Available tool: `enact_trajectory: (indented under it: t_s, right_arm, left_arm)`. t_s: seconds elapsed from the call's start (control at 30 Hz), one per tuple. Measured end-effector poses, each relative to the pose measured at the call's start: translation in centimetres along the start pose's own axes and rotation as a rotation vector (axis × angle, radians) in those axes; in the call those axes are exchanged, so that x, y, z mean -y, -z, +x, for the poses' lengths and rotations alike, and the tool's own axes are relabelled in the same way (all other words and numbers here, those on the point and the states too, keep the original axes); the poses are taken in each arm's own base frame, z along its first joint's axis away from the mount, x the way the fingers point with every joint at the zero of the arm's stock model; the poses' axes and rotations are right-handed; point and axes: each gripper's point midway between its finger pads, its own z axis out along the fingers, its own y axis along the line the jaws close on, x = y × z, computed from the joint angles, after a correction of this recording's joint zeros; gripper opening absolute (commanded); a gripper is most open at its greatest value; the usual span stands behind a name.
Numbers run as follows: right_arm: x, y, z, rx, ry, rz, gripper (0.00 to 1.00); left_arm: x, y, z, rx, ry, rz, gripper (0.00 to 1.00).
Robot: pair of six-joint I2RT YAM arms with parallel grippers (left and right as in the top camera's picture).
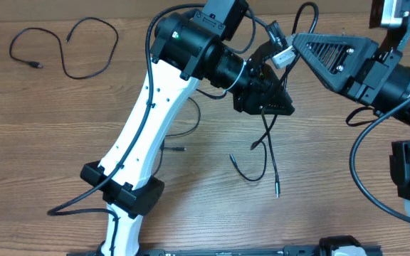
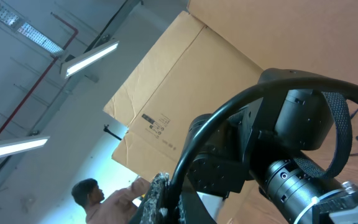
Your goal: Untangle cables
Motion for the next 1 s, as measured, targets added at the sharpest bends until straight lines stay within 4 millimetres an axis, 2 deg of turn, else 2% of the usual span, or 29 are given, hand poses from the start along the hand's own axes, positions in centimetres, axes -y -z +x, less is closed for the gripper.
enact_trajectory:
  t_s: [0.33,0.43,0.5,0.77,0.87,0.93,1.0]
  right_arm:
    - [0.13,0.01,-0.4,0.023,0.0,0.008,0.04]
    - [0.13,0.01,-0.41,0.024,0.0,0.008,0.04]
    - [0.13,0.01,-0.41,0.024,0.001,0.008,0.04]
    - [0.16,0.01,-0.51,0.03,0.0,0.01,0.04]
    - [0.2,-0.01,-0.53,0.03,0.0,0.01,0.04]
    - [0.21,-0.01,-0.53,0.03,-0.001,0.01,0.04]
    - [0.21,-0.01,-0.53,0.03,-0.001,0.01,0.04]
  left_arm:
    - [-1.06,0.68,0.17,-0.001,0.018,-0.043,0.34]
    - [-1.08,0.7,0.24,-0.003,0.029,-0.044,0.27]
    - [-1.02,0.69,0.32,-0.005,0.043,-0.042,0.19]
    - [-1.08,0.68,0.36,-0.007,0.045,-0.045,0.16]
    - [-1.08,0.68,0.36,-0.007,0.046,-0.045,0.11]
    - [-1.08,0.68,0.36,-0.007,0.047,-0.045,0.04]
    - [-1.09,0.68,0.36,-0.007,0.048,-0.046,0.04]
